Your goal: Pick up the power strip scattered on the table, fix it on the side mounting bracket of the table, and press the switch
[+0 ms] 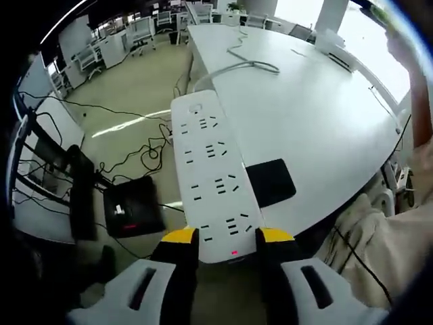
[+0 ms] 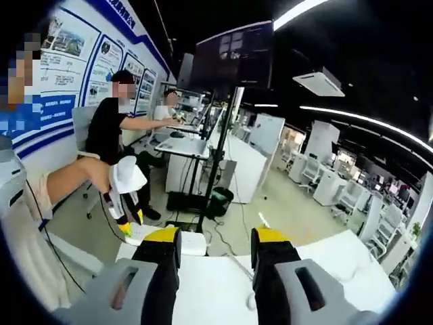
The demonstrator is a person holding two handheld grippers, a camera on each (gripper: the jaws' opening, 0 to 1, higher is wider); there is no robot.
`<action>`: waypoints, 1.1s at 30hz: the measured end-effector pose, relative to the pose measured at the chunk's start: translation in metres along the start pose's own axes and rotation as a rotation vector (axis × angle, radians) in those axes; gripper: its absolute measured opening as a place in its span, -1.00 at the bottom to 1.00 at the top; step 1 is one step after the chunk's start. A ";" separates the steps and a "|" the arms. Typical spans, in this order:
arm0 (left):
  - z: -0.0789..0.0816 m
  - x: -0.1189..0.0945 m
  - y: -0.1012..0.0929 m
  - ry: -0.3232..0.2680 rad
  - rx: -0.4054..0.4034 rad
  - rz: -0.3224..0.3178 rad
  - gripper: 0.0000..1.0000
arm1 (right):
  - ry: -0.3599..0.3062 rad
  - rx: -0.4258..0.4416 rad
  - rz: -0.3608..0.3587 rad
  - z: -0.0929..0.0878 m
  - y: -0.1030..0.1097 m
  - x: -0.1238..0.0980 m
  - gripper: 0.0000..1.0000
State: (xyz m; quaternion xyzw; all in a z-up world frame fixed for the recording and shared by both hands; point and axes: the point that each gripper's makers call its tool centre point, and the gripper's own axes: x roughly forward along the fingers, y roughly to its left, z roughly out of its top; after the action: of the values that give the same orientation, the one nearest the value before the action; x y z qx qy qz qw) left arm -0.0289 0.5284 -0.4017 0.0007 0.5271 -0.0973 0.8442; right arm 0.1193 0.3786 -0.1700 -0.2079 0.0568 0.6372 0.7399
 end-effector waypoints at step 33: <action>-0.001 0.000 0.000 0.017 0.005 -0.008 -0.23 | 0.149 0.006 0.138 -0.009 0.010 0.087 -0.71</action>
State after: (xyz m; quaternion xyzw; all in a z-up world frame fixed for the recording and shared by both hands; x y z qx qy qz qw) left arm -0.0297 0.5282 -0.4021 0.0015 0.5342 -0.1022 0.8392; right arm 0.1271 0.4560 -0.2107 -0.2481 0.1277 0.6693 0.6885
